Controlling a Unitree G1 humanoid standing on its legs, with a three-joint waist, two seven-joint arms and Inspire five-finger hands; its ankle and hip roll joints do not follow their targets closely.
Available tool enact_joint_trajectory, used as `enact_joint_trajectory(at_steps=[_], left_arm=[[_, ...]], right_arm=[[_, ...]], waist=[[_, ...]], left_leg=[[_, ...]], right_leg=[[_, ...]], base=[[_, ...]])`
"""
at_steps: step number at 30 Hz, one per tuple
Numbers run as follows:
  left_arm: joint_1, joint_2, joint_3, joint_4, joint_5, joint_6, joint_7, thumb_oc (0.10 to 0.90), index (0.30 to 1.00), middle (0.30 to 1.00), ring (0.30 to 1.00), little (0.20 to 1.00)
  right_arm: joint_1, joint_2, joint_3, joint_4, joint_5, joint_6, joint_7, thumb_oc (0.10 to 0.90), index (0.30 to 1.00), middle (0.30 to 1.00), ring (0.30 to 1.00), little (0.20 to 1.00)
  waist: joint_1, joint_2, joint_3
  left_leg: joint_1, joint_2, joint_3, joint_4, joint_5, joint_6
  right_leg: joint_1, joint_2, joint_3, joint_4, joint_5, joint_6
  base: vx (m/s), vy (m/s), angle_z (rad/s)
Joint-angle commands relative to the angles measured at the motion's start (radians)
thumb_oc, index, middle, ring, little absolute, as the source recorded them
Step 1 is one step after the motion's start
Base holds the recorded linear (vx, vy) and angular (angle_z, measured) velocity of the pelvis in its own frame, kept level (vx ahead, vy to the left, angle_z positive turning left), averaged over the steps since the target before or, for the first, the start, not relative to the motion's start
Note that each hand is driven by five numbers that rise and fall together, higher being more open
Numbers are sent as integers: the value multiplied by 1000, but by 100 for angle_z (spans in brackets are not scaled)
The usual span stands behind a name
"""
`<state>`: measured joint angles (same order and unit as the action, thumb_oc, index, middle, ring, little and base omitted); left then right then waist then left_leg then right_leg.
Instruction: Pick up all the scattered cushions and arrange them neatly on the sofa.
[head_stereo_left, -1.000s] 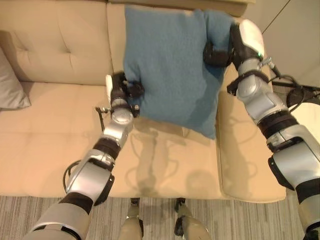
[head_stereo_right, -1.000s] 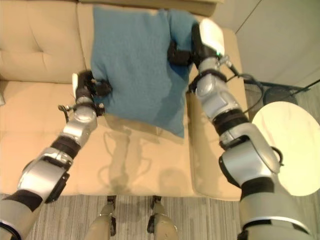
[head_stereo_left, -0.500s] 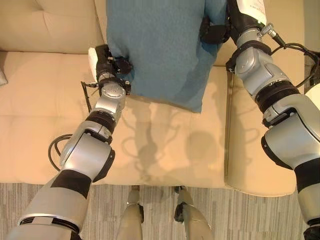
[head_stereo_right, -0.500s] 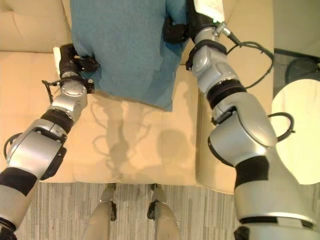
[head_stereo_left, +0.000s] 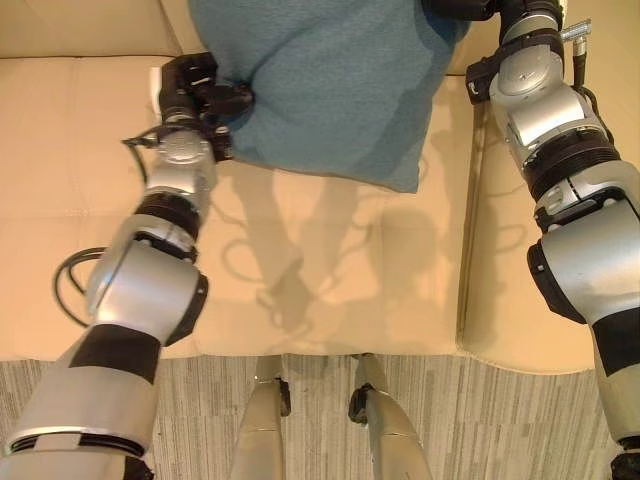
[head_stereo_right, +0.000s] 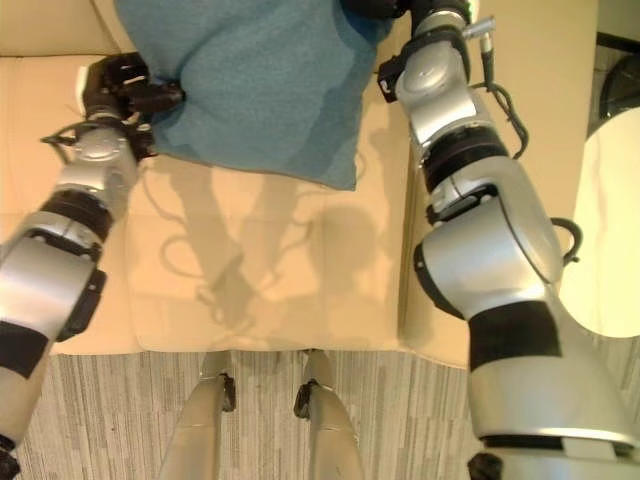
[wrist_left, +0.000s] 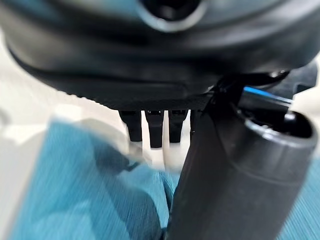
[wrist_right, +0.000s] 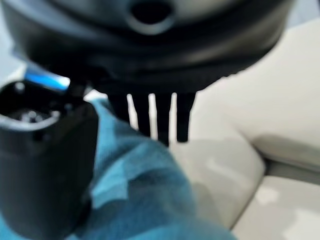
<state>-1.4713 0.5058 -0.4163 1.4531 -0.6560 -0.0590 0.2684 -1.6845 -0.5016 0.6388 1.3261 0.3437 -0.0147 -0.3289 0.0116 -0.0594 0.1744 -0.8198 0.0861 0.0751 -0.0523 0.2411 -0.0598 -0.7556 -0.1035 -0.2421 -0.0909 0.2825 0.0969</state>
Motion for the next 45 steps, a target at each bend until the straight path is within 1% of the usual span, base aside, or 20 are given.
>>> enact_joint_trajectory(at_steps=[1, 9, 10, 12, 14, 15, 17, 20, 22, 23, 26, 27, 30, 32, 33, 36, 38, 39, 43, 45], left_arm=[[-183, 96, -6, 93, 22, -21, 9, 800, 900, 900, 900, 900], [-181, 97, -6, 93, 22, -21, 9, 800, 900, 900, 900, 900], [222, 345, 229, 64, -11, -33, -8, 800, 900, 900, 900, 900], [419, 343, 351, 53, 6, -38, -15, 800, 900, 900, 900, 900], [430, 342, 357, 47, 7, -37, -13, 800, 900, 900, 900, 900], [598, 302, 460, 43, -9, -45, -38, 800, 900, 900, 900, 900], [802, 238, 539, -24, -1, -75, -37, 800, 900, 900, 900, 900], [932, 186, 559, -69, 26, -87, -48, 800, 900, 900, 900, 900], [1058, 127, 578, -86, 73, -92, -57, 800, 900, 900, 900, 900], [1171, 73, 580, -120, 133, -96, -66, 800, 900, 900, 900, 900], [1240, 37, 578, -160, 172, -111, -62, 800, 900, 900, 900, 900], [1356, -13, 592, -207, 217, -125, -66, 800, 900, 900, 900, 900], [1458, -60, 611, -267, 252, -134, -90, 800, 900, 900, 900, 900], [1482, -72, 631, -268, 244, -137, -99, 800, 900, 900, 900, 900], [1514, -93, 651, -240, 247, -132, -106, 800, 900, 900, 900, 900], [1576, -120, 693, -224, 232, -129, -120, 800, 900, 900, 900, 900], [1578, -118, 692, -224, 232, -129, -121, 800, 900, 900, 900, 900], [1594, -131, 717, -197, 199, -129, -121, 800, 900, 900, 900, 900], [1555, -141, 736, -159, 124, -125, -114, 800, 900, 900, 900, 900], [1555, -141, 736, -159, 124, -125, -114, 800, 900, 900, 900, 900]], right_arm=[[-111, -60, 2, 61, 34, -15, -30, 800, 900, 900, 900, 900], [-109, -60, 1, 59, 33, -14, -31, 800, 900, 900, 900, 900], [181, -183, -252, -221, 206, -153, -64, 800, 900, 900, 900, 900], [310, -207, -348, -380, 147, -210, -95, 800, 900, 900, 900, 900], [318, -205, -349, -387, 144, -207, -98, 800, 900, 900, 900, 900], [424, -236, -444, -486, 128, -254, -99, 800, 900, 900, 900, 900], [590, -286, -535, -550, 96, -281, -101, 800, 900, 900, 900, 900], [715, -304, -579, -582, 55, -277, -85, 800, 900, 900, 900, 900], [864, -301, -606, -618, -5, -254, -52, 800, 900, 900, 900, 900], [1014, -297, -647, -636, -68, -234, -21, 800, 900, 900, 900, 900], [1123, -272, -682, -668, -106, -225, -17, 800, 900, 900, 900, 900], [1311, -215, -763, -637, -112, -219, 5, 800, 900, 900, 900, 900], [1516, -177, -840, -668, -205, -190, 6, 800, 900, 900, 900, 900], [1563, -153, -858, -664, -224, -179, 8, 800, 900, 900, 900, 900], [1629, -96, -867, -662, -224, -176, 17, 800, 900, 900, 900, 900], [1731, -14, -847, -698, -229, -175, 49, 800, 900, 900, 900, 900], [1735, -12, -848, -701, -229, -174, 49, 800, 900, 900, 900, 900], [1778, 46, -801, -740, -229, -180, 64, 800, 900, 900, 900, 900], [1753, 73, -718, -753, -281, -165, 49, 800, 900, 900, 900, 900], [1753, 73, -718, -753, -281, -165, 48, 800, 900, 900, 900, 900]], waist=[[18, 60, 39], [16, 60, 40], [26, 74, 39], [21, 79, 28], [18, 80, 26], [15, 85, 8], [12, 99, -30], [12, 106, -61], [7, 110, -88], [6, 113, -109], [5, 110, -123], [7, 110, -139], [13, 103, -153], [14, 101, -157], [12, 101, -168], [16, 96, -179], [18, 95, -175], [23, 94, -152], [30, 84, -124], [29, 84, -124]], left_leg=[[134, -10, -20, -35, -80, -160], [135, -11, -21, -35, -78, -159], [269, 2, -15, -35, -109, -140], [303, 3, -13, -35, -116, -131], [306, 3, -13, -35, -117, -131], [353, 4, -10, -35, -131, -121], [418, 10, -5, -35, -153, -114], [447, 10, -1, -35, -154, -105], [492, 13, 5, -35, -168, -96], [533, 12, 6, -35, -175, -87], [559, 10, 6, -35, -177, -81], [629, 8, 9, -35, -194, -72], [700, 9, 5, -35, -208, -65], [724, 11, 5, -35, -213, -63], [766, 16, 6, -35, -226, -60], [821, 28, 12, -35, -232, -55], [828, 29, 14, -35, -233, -56], [849, 42, 13, -28, -217, -59], [794, 41, -15, -26, -150, -87], [793, 41, -16, -26, -150, -87]], right_leg=[[63, -28, -64, 4, -125, 162], [65, -29, -65, 4, -125, 163], [207, -27, -52, 4, -163, 141], [241, -27, -50, 4, -171, 131], [244, -26, -51, 4, -172, 131], [288, -26, -49, 4, -184, 120], [355, -25, -51, 4, -211, 112], [384, -26, -56, 4, -216, 106], [426, -25, -55, 4, -229, 101], [465, -23, -55, 4, -237, 94], [490, -23, -58, 4, -238, 90], [561, -17, -61, 4, -257, 82], [633, -13, -66, 4, -274, 72], [658, -10, -67, 4, -281, 69], [695, -2, -62, 4, -299, 63], [744, 11, -50, 4, -320, 51], [750, 12, -48, 4, -321, 51], [772, 26, -42, 4, -334, 38], [745, 18, -53, 4, -317, 40], [744, 18, -53, 4, -317, 40]], base=[[-77, 40, -1], [10, 1, 0], [109, 16, 6], [92, 9, 8], [50, 2, -25], [150, 8, -25], [155, 0, 0], [41, -9, 16], [65, -30, 11], [44, -34, 21], [25, -48, -2], [11, -64, -13], [12, -76, 0], [37, -65, 2], [26, -46, -4], [43, -83, -10], [-20, -81, -15], [-156, -113, -19], [-201, -37, -7], [-231, 39, 11]])
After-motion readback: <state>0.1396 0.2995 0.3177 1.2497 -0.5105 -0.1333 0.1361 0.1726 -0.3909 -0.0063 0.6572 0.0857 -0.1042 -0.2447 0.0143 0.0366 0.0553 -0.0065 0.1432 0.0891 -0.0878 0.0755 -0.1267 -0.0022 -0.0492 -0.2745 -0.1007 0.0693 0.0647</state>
